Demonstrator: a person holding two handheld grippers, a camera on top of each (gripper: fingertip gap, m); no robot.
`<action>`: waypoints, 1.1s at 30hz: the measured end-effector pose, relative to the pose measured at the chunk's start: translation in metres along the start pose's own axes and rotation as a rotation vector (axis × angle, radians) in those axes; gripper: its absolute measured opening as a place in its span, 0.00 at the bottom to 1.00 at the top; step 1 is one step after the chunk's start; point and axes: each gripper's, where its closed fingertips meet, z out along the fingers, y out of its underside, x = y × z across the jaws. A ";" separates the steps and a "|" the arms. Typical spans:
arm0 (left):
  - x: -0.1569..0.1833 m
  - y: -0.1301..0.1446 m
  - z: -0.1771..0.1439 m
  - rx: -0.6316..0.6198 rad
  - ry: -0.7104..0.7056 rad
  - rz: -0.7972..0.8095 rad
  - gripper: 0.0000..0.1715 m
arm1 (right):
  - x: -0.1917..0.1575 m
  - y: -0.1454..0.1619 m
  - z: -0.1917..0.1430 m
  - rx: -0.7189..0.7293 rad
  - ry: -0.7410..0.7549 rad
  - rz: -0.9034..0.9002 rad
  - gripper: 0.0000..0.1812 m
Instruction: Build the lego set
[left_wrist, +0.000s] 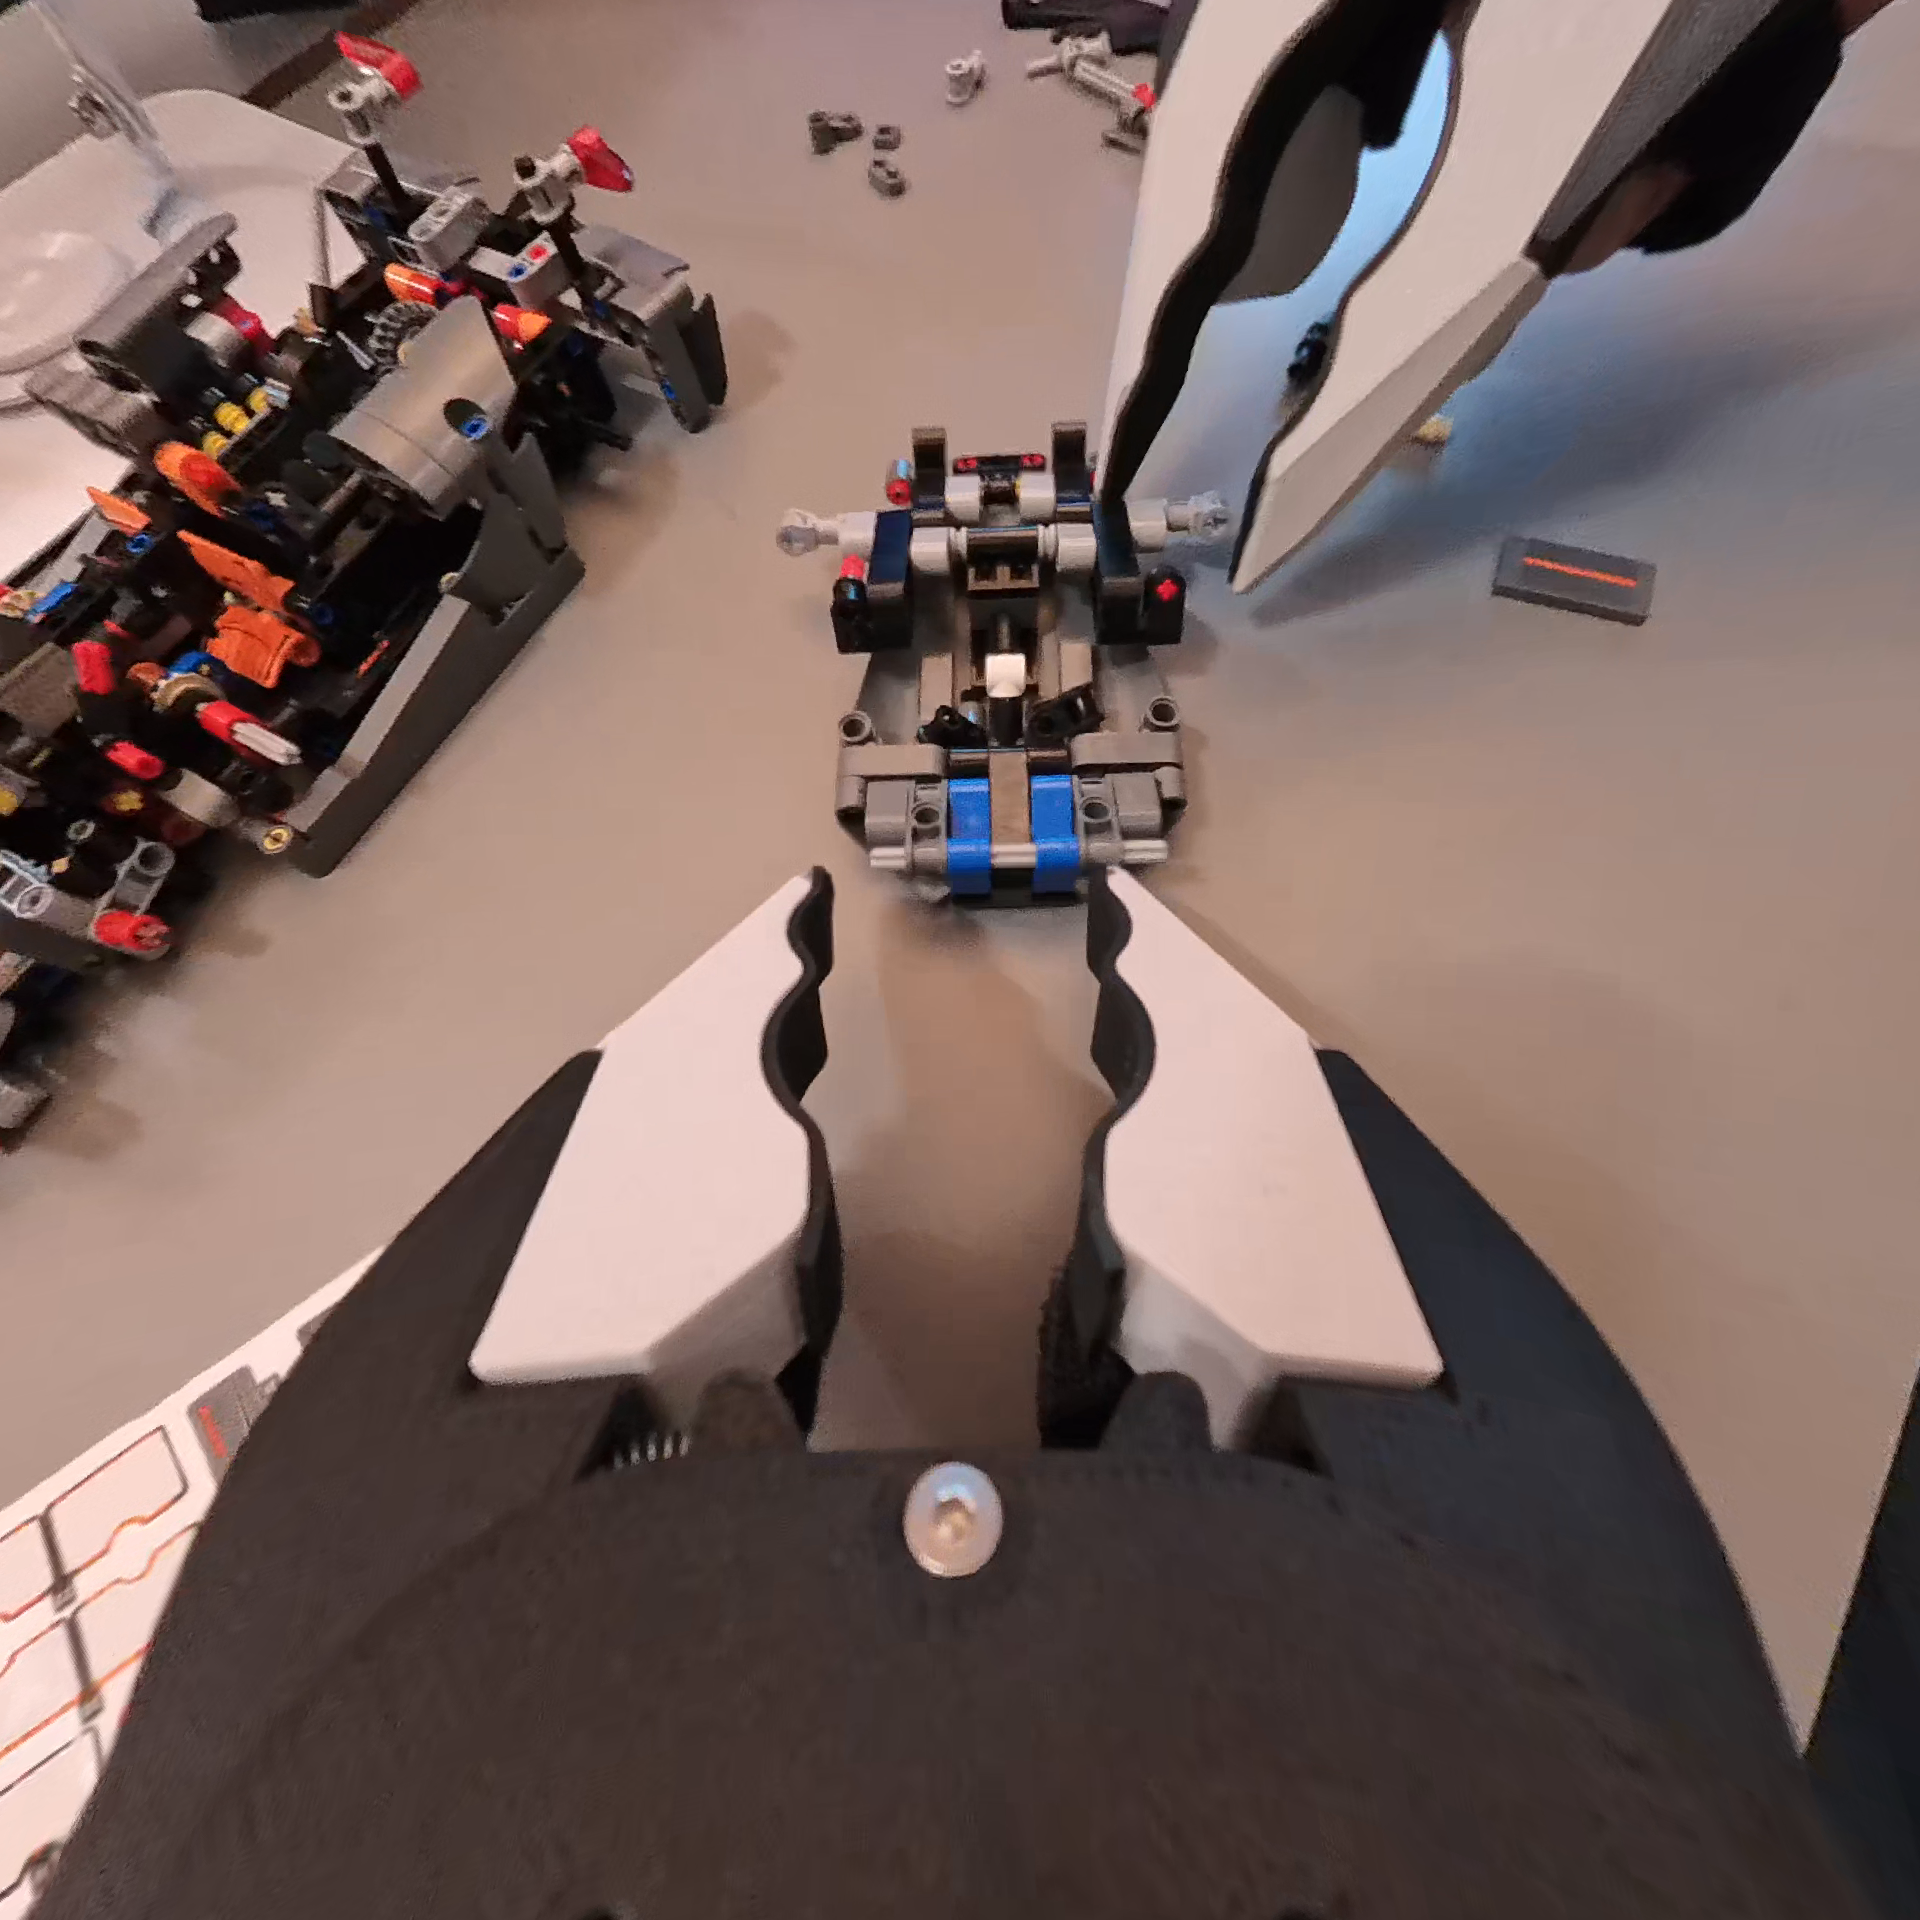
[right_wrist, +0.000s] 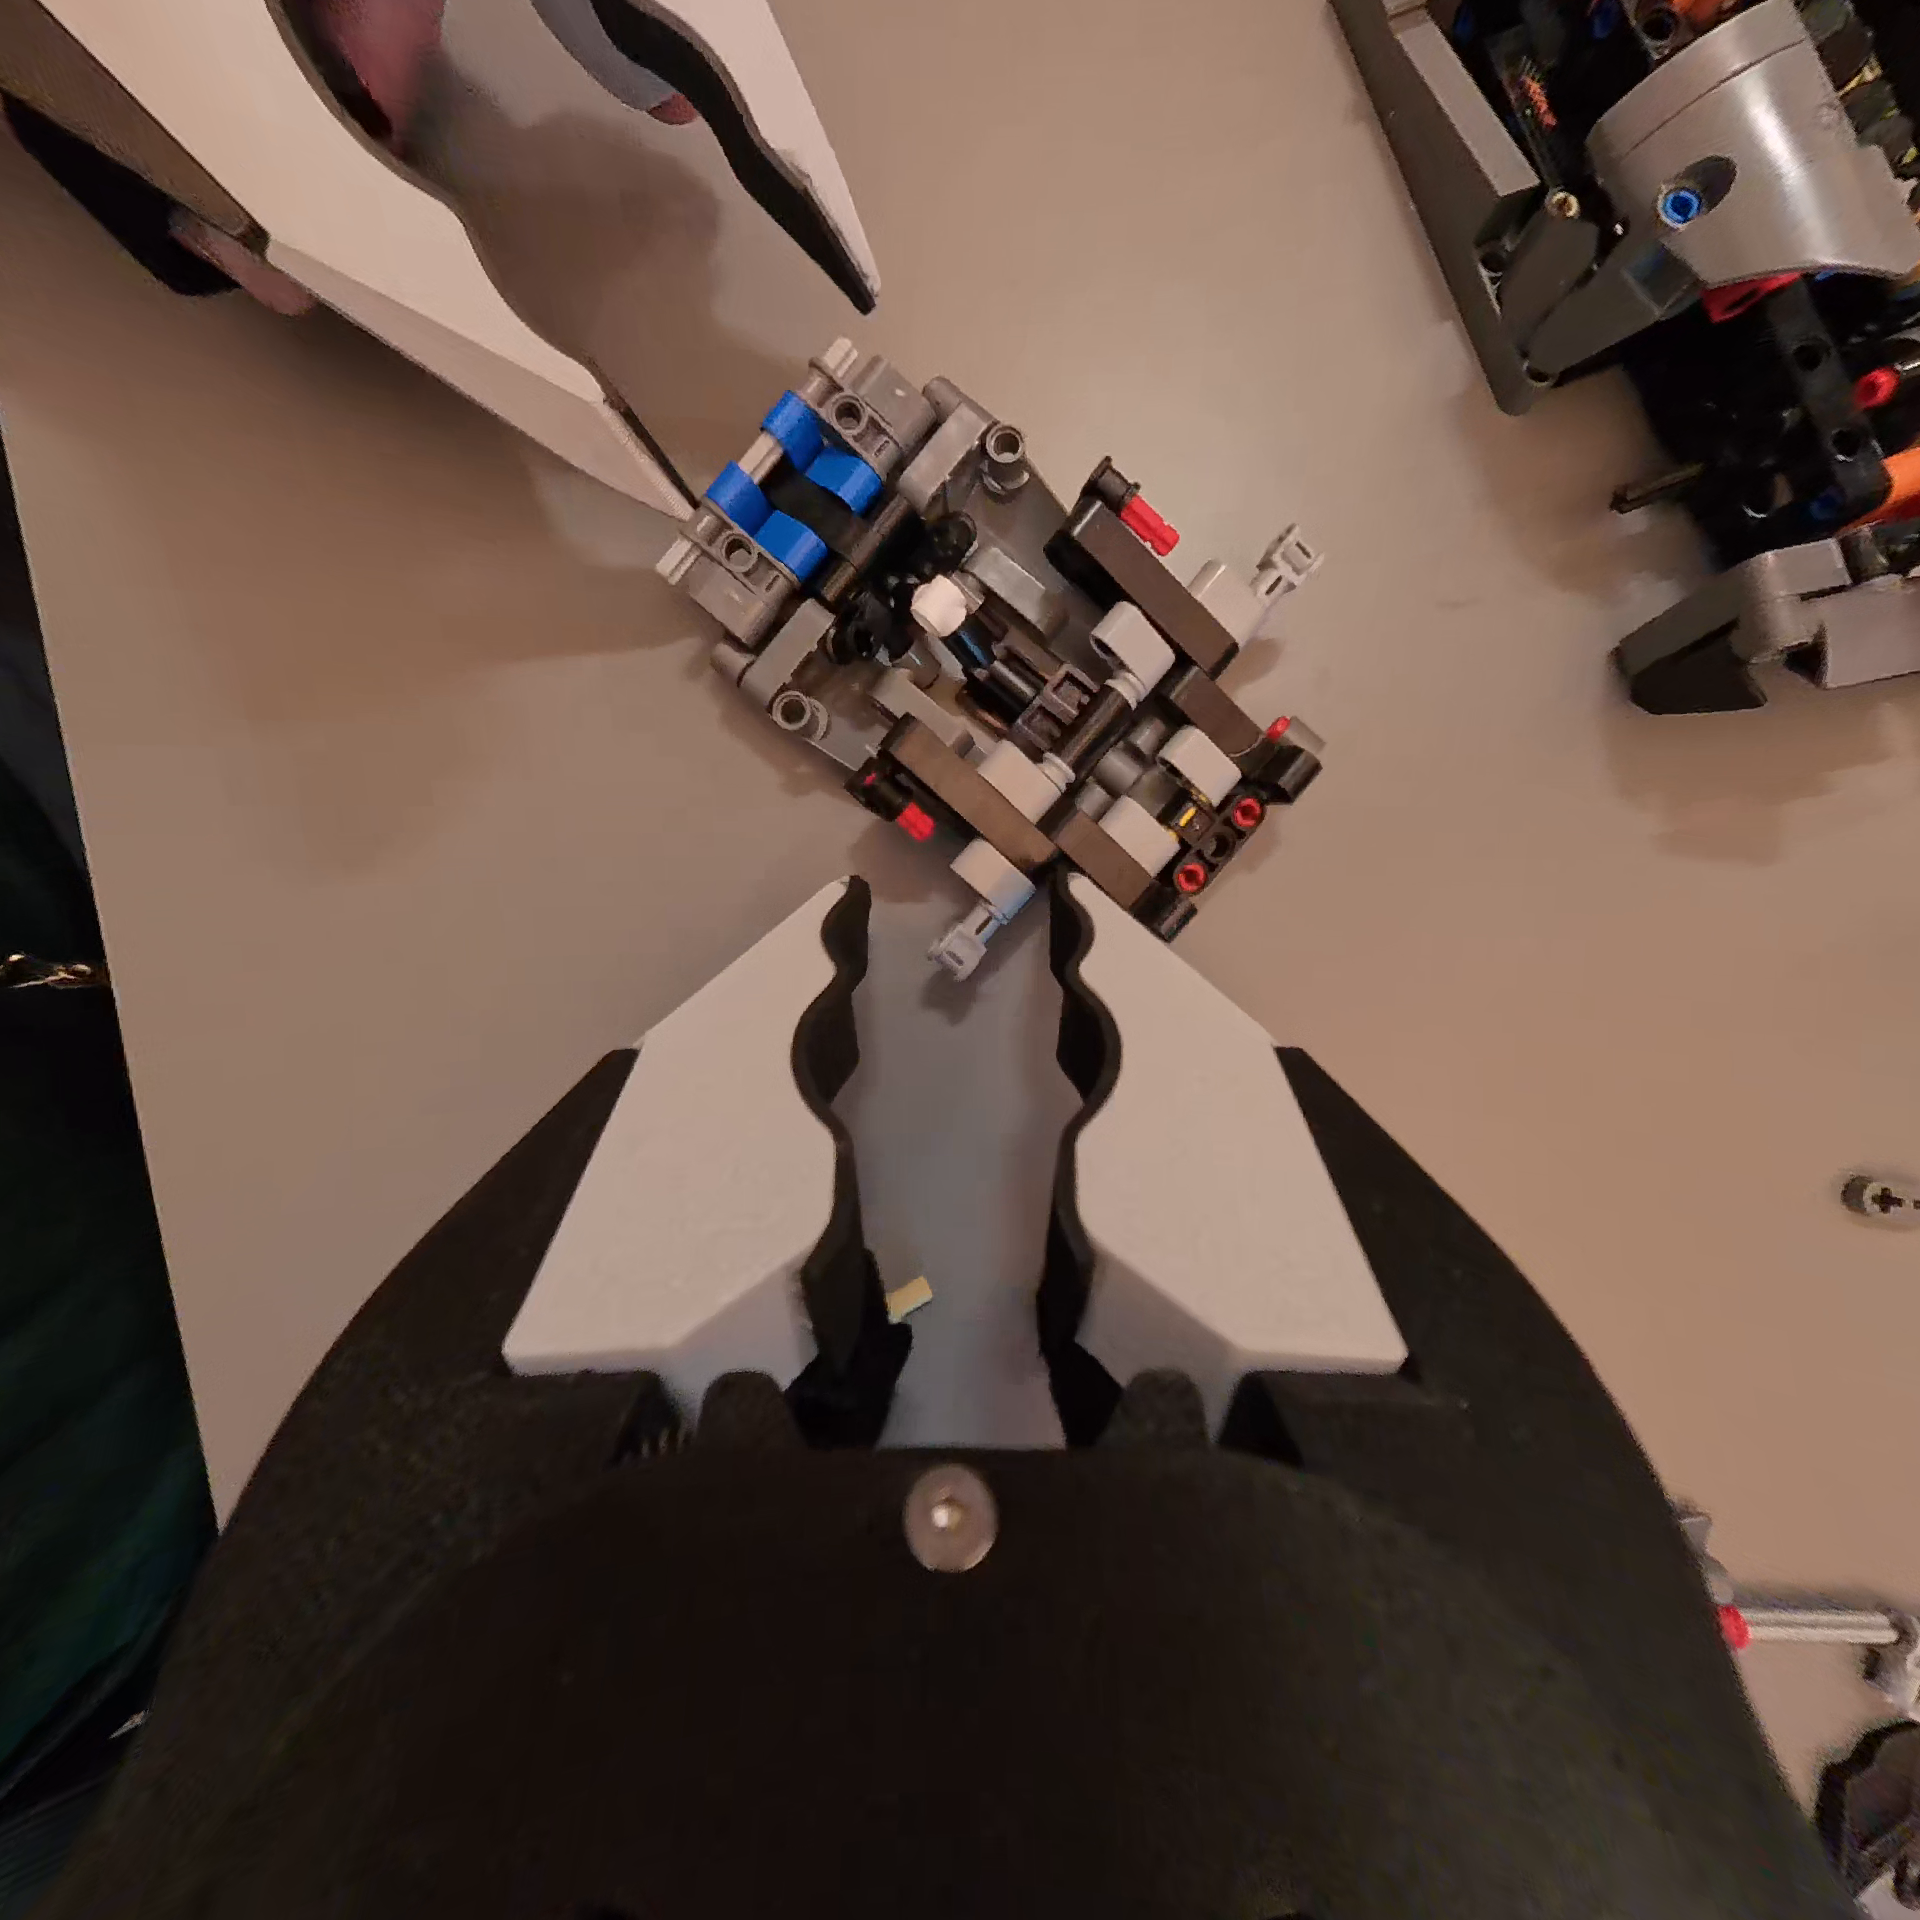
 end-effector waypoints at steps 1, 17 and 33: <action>0.000 0.000 0.001 -0.006 -0.006 0.008 0.27 | 0.000 0.000 0.001 -0.001 0.000 -0.002 0.18; 0.007 0.001 0.002 -0.018 -0.006 0.022 0.24 | 0.006 -0.004 0.002 0.020 0.004 0.000 0.18; 0.007 0.002 -0.001 -0.013 -0.035 0.029 0.24 | 0.009 -0.007 -0.008 0.046 0.029 0.034 0.19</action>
